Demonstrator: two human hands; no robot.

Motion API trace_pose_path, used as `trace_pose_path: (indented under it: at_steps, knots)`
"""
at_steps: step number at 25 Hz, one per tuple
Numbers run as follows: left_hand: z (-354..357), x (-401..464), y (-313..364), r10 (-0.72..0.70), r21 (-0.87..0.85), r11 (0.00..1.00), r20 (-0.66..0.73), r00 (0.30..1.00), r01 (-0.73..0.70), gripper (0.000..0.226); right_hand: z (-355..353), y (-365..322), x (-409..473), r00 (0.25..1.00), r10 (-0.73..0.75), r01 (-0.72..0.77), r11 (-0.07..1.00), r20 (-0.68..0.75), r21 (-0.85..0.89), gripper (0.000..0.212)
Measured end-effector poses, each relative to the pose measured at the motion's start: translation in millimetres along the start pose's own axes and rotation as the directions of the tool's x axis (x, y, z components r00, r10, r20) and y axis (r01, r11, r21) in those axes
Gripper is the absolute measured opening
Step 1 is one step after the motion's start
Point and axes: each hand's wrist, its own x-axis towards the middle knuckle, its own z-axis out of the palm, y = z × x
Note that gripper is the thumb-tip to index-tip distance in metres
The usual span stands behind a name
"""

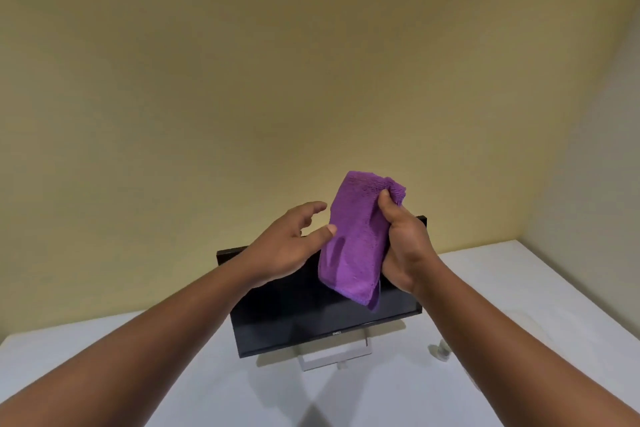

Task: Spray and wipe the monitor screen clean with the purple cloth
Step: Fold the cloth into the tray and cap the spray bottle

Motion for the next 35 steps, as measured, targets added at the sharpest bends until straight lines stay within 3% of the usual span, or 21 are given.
trace_pose_path:
  at_steps: [4,6,15,19,21,24,26,28,31,35]
  knots:
    - [16,-42,-4,0.131,-0.249,0.959,-0.037,0.991,-0.136,0.052,17,13,-25,0.998,-0.013,0.017,0.998,0.066,-0.063,0.035]
    - [30,-55,-4,0.130,-0.347,0.926,-0.079,0.988,-0.149,0.050,21,21,-35,0.996,-0.008,0.015,0.997,0.089,-0.073,0.033]
    - [68,-71,-16,-0.077,-0.559,0.828,-0.043,0.996,0.040,0.052,-6,29,-51,0.982,0.098,-0.075,0.987,0.164,-0.144,0.050]
    - [91,-62,1,-0.111,-0.653,0.757,-0.079,0.991,0.033,0.068,-37,14,-50,0.983,0.100,-0.071,0.980,0.151,-0.186,0.044]
    - [105,-52,17,-0.141,-0.667,0.745,-0.132,0.981,0.017,0.090,-58,3,-51,0.982,0.086,-0.050,0.977,0.168,-0.206,0.038]
    - [137,-37,42,-0.188,-0.542,0.836,-0.134,0.973,0.087,0.126,-97,-18,-54,0.987,0.036,-0.001,0.976,0.156,-0.216,0.032]
    - [161,-29,55,-0.234,-0.434,0.888,-0.148,0.961,0.149,0.132,-120,-32,-54,0.992,0.002,0.023,0.978,0.124,-0.205,0.027]
    - [186,-21,70,-0.236,-0.458,0.876,-0.127,0.963,0.154,0.135,-142,-47,-53,0.993,0.001,0.021,0.980,0.115,-0.196,0.024]
    - [212,-10,85,-0.150,-0.486,0.871,-0.137,0.979,0.065,0.122,-166,-63,-55,0.985,0.045,-0.004,0.971,0.167,-0.240,0.025]
    - [222,4,104,-0.085,-0.528,0.849,-0.123,0.989,0.008,0.073,-184,-68,-59,0.971,0.070,-0.005,0.961,0.227,-0.277,0.025]
